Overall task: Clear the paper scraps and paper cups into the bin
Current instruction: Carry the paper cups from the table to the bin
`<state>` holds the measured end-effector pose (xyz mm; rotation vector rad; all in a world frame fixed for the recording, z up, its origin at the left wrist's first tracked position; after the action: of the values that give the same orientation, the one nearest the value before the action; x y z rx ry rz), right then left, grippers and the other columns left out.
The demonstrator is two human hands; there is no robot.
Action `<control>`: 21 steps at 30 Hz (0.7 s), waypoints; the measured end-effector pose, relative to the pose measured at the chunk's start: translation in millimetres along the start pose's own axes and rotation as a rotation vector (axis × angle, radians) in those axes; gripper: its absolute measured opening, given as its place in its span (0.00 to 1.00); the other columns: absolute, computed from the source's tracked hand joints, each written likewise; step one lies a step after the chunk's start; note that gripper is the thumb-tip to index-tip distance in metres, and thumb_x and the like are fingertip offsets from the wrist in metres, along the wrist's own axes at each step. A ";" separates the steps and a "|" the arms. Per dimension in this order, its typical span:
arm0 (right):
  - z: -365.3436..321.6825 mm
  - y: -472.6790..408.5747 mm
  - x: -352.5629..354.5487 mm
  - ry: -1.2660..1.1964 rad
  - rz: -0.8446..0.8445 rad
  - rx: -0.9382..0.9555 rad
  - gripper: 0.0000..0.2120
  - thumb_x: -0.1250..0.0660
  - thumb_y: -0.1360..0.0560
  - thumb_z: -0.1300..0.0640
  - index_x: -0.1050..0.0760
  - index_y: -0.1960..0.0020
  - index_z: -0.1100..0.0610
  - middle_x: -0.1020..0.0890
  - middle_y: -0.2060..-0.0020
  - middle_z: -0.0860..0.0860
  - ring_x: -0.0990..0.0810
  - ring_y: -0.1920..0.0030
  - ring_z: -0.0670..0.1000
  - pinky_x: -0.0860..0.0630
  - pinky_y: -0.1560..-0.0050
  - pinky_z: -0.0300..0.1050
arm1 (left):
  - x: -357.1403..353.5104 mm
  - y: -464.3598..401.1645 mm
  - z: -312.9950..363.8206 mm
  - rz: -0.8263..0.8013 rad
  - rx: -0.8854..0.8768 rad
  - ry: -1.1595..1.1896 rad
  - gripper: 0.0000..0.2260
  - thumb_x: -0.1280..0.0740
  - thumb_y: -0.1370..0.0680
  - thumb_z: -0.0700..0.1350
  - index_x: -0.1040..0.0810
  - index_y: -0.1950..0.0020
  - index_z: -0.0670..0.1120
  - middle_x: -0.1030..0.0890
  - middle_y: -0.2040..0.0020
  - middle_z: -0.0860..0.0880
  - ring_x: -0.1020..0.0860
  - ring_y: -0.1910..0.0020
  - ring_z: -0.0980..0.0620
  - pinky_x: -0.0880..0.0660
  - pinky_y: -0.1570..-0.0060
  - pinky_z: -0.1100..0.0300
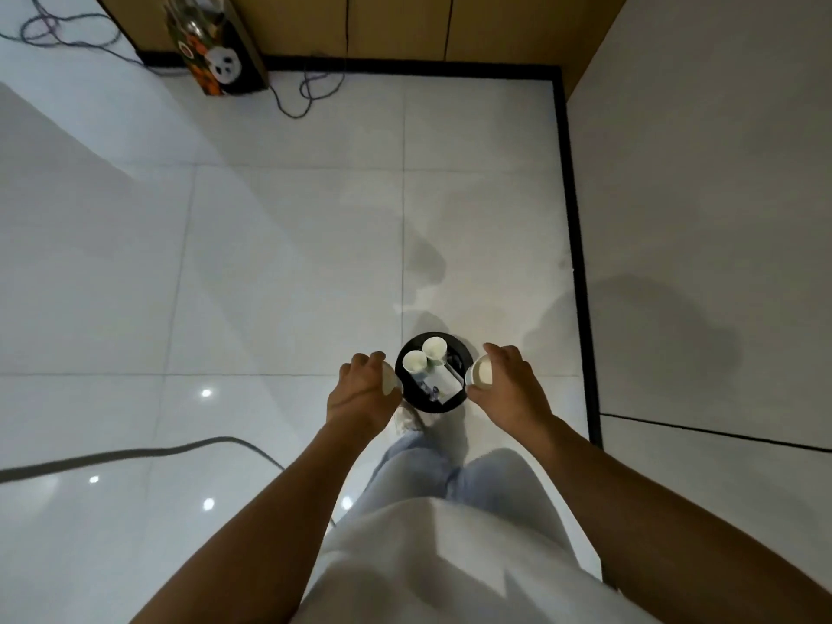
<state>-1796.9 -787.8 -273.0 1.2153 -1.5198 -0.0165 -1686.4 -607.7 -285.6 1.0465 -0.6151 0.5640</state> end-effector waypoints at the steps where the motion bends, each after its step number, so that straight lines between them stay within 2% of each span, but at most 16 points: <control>1: -3.3 -12.3 -0.3 -0.005 -0.014 0.006 0.33 0.30 0.27 0.52 0.39 0.27 0.55 0.33 0.33 0.54 0.30 0.37 0.58 0.28 0.43 0.48 | 2.2 -8.9 -0.9 0.008 0.012 0.009 0.26 0.34 0.25 0.51 0.37 0.29 0.50 0.32 0.34 0.48 0.34 0.35 0.48 0.28 0.46 0.52; 7: -8.0 -86.7 -17.0 0.022 -0.083 0.020 0.33 0.31 0.27 0.53 0.40 0.26 0.53 0.35 0.31 0.52 0.32 0.35 0.56 0.28 0.40 0.49 | -16.3 -66.4 -6.8 0.017 0.079 0.117 0.24 0.35 0.24 0.53 0.34 0.30 0.49 0.31 0.34 0.47 0.33 0.36 0.47 0.28 0.48 0.53; 14: 8.2 -173.6 -56.2 0.090 -0.164 0.080 0.32 0.31 0.26 0.54 0.40 0.26 0.56 0.34 0.31 0.56 0.32 0.34 0.58 0.31 0.36 0.50 | -69.9 -145.9 -12.2 0.046 0.184 0.194 0.25 0.32 0.26 0.50 0.34 0.31 0.48 0.31 0.35 0.47 0.32 0.37 0.46 0.27 0.49 0.52; 18: 27.5 -233.3 -99.0 0.107 -0.207 0.152 0.32 0.32 0.27 0.55 0.39 0.25 0.56 0.33 0.32 0.54 0.31 0.36 0.57 0.30 0.38 0.50 | -120.9 -199.3 -29.0 0.082 0.284 0.233 0.27 0.31 0.27 0.47 0.35 0.29 0.48 0.33 0.33 0.47 0.35 0.34 0.46 0.28 0.48 0.51; 21: 34.6 -275.8 -134.7 0.164 -0.249 0.231 0.33 0.31 0.27 0.54 0.38 0.26 0.56 0.33 0.33 0.55 0.31 0.37 0.58 0.29 0.41 0.52 | -156.8 -230.2 -47.5 0.089 0.350 0.248 0.27 0.31 0.26 0.48 0.35 0.30 0.48 0.33 0.33 0.47 0.35 0.35 0.46 0.30 0.51 0.53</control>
<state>-1663.1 -845.5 -545.4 1.5471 -1.2456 0.0943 -1629.0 -675.8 -553.6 1.2557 -0.3507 0.8867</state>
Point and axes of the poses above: each hand's wrist, its own y-axis away from the middle knuckle, its own x-axis out of the back of the hand, z = x × y, the point moved 4 cm from there along -y, towards the middle knuckle
